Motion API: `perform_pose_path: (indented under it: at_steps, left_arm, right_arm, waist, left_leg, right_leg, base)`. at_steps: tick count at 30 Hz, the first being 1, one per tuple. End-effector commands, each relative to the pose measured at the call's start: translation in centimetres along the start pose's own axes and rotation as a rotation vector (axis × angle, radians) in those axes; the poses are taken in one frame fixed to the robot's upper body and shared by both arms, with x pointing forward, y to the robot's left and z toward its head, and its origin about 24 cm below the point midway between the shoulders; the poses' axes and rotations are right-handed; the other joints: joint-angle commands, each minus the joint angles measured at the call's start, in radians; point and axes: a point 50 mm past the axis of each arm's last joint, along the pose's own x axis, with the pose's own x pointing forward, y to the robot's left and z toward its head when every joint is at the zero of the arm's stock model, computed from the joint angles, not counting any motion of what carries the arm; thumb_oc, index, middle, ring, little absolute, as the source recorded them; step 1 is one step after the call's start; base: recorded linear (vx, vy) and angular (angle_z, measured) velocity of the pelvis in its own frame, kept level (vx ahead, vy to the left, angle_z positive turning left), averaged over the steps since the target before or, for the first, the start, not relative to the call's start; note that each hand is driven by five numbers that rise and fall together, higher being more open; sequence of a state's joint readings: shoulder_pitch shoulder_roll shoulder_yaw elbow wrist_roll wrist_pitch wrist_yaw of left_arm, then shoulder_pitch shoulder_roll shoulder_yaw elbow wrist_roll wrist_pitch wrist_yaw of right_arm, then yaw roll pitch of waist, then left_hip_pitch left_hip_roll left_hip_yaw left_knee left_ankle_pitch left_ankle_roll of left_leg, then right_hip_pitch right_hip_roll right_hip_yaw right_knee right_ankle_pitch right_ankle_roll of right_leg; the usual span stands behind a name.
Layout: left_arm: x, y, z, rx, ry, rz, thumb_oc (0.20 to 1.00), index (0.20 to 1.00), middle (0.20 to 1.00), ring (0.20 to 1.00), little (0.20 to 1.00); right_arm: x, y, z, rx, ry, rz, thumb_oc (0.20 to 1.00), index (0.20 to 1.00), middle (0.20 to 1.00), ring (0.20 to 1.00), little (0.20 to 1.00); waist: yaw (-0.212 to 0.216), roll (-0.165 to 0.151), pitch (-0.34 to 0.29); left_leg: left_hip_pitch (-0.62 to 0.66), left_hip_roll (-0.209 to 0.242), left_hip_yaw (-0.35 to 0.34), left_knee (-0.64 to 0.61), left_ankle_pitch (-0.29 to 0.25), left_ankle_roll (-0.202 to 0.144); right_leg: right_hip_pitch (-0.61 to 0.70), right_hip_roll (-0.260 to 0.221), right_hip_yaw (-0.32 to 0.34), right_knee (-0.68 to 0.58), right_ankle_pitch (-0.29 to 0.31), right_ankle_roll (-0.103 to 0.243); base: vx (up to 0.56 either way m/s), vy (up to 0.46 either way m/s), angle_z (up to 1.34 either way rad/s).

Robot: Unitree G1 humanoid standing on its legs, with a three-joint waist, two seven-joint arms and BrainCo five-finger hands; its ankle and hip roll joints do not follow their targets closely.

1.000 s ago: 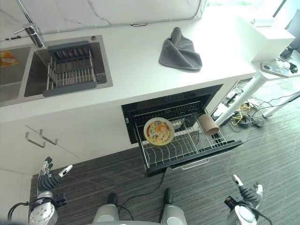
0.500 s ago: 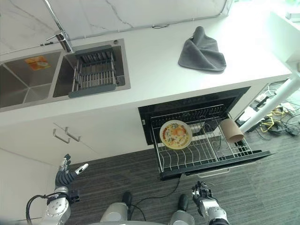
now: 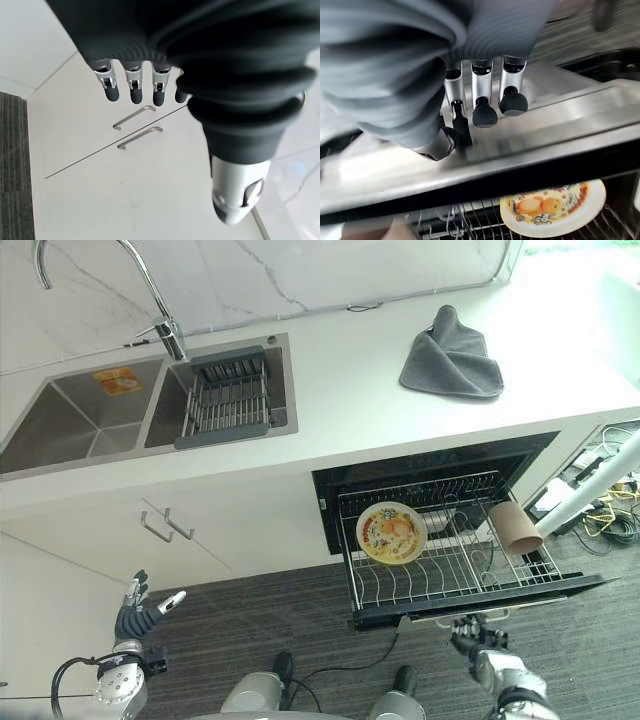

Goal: Place the dishes in the dishwasher.

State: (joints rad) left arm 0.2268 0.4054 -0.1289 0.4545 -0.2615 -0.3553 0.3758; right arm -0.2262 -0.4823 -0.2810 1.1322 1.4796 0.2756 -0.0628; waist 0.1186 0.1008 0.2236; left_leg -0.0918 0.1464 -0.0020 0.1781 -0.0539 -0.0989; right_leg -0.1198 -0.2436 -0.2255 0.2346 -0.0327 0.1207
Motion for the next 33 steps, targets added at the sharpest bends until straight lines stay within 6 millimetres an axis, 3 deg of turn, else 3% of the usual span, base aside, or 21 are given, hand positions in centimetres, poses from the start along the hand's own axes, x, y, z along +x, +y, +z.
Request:
perform_pose_path:
  at_steps: [1,5,7,9,12,20,25,29,33]
  left_arm:
    - [1.3,0.9,2.4,-0.002,-0.115,0.02,1.0,1.0,1.0,1.0,1.0]
    - [1.5,0.6,2.4,0.004,-0.115,0.012,1.0,1.0,1.0,1.0,1.0]
    - [1.6,0.6,2.4,0.025,-0.111,0.006,1.0,1.0,1.0,1.0,1.0]
    - [1.6,0.7,2.2,0.041,-0.096,0.0,1.0,1.0,1.0,1.0,1.0]
    - [1.5,0.7,2.0,0.053,-0.087,-0.012,1.0,1.0,1.0,1.0,1.0]
    - [1.0,0.3,1.3,0.081,-0.056,-0.03,1.0,1.0,1.0,1.0,1.0]
    - [0.8,0.4,0.7,0.09,-0.017,-0.04,1.0,1.0,1.0,1.0,1.0]
    - [0.6,0.1,0.5,0.09,-0.011,-0.06,1.0,1.0,1.0,1.0,1.0]
    - [0.4,-0.4,0.4,0.076,-0.018,-0.081,1.0,1.0,1.0,1.0,1.0]
  right_arm:
    - [0.2,5.1,0.5,-0.121,-0.06,0.168,0.2,0.2,0.2,0.2,0.2]
    - [-0.1,7.1,1.6,-0.272,-0.079,0.218,0.2,0.2,0.2,0.2,0.2]
    - [-0.5,9.4,2.4,-0.354,-0.057,0.278,0.2,0.2,0.2,0.2,0.2]
    - [-0.6,10.7,1.9,-0.407,-0.021,0.304,0.2,0.2,0.2,0.2,0.2]
    - [-0.5,11.1,1.2,-0.423,0.013,0.296,0.2,0.2,0.2,0.2,0.2]
    - [-0.7,12.5,2.0,-0.482,-0.014,0.268,0.2,0.2,0.2,0.2,0.2]
    - [-1.8,15.7,3.4,-0.534,-0.091,0.315,0.2,0.2,0.2,0.2,0.2]
    - [-3.1,18.7,5.0,-0.564,-0.174,0.348,0.2,0.2,0.2,0.2,0.2]
    - [-6.0,23.3,7.2,-0.601,-0.301,0.402,0.2,0.2,0.2,0.2,0.2]
  waist:
    - [0.014,-0.042,0.053]
    - [0.02,-0.044,0.066]
    - [0.03,-0.048,0.075]
    - [0.035,-0.047,0.08]
    - [0.039,-0.044,0.08]
    - [0.06,-0.004,0.084]
    - [0.071,0.04,0.103]
    - [0.083,0.081,0.118]
    - [0.106,0.134,0.145]
  left_leg:
    - [-0.111,0.064,-0.029,0.233,-0.095,-0.023]
    - [-0.136,0.067,-0.034,0.308,-0.139,-0.016]
    - [-0.152,0.071,-0.039,0.371,-0.171,-0.01]
    - [-0.161,0.072,-0.045,0.403,-0.186,-0.009]
    - [-0.167,0.071,-0.049,0.41,-0.186,-0.009]
    - [-0.156,0.057,-0.055,0.357,-0.149,-0.018]
    - [-0.182,0.041,-0.061,0.332,-0.117,-0.027]
    - [-0.188,0.019,-0.067,0.244,-0.059,-0.033]
    - [-0.214,-0.019,-0.085,0.15,0.014,-0.04]
  right_leg:
    - [0.033,-0.024,0.02,0.14,-0.155,-0.038]
    - [-0.01,-0.033,0.033,0.237,-0.191,-0.049]
    - [-0.045,-0.045,0.038,0.324,-0.22,-0.057]
    - [-0.069,-0.055,0.042,0.373,-0.233,-0.06]
    - [-0.085,-0.062,0.045,0.393,-0.236,-0.061]
    - [-0.101,-0.089,0.045,0.394,-0.228,-0.048]
    - [-0.154,-0.115,0.059,0.43,-0.234,-0.042]
    - [-0.19,-0.124,0.07,0.419,-0.23,-0.034]
    - [-0.248,-0.127,0.078,0.418,-0.23,-0.03]
  base:
    - [-0.04,0.011,0.01]
    - [-0.02,0.004,0.01]
    - [0.02,-0.045,0.06]
    - [0.05,-0.04,0.07]
    - [0.04,-0.014,0.02]
    - [0.06,0.033,0.03]
    - [0.05,0.041,0.03]
    - [0.03,0.04,0.06]
    - [-0.04,0.033,0.11]
